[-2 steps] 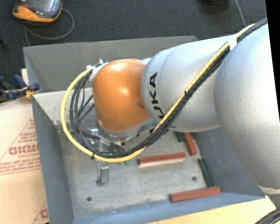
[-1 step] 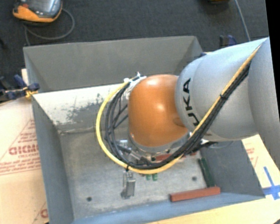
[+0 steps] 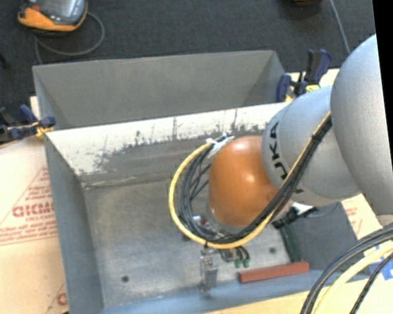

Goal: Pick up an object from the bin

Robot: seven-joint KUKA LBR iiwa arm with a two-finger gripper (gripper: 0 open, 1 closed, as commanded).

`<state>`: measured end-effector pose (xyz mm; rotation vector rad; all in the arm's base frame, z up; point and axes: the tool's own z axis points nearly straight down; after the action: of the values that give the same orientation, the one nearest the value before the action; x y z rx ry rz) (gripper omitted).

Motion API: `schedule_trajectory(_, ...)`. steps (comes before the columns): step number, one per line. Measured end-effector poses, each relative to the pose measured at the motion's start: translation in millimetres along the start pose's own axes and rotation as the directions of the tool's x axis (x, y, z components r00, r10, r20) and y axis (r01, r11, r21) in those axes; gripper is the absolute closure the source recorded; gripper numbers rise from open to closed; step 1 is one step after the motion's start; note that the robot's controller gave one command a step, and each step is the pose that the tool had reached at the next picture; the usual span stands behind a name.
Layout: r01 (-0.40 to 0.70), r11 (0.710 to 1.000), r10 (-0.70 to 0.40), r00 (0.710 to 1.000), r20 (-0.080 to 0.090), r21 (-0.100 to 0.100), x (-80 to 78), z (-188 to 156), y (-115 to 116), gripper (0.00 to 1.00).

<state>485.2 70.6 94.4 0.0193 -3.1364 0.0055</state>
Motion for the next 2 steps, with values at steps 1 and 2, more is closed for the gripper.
schedule_trajectory(1, -0.038, 0.999, 0.038, 0.999, 0.013, 0.001, -48.4, -28.0, -81.4, 0.00)
schedule_trajectory(2, -0.013, 1.000, 0.014, 1.000, 0.005, -0.002, -68.1, 26.8, -87.9, 0.00)
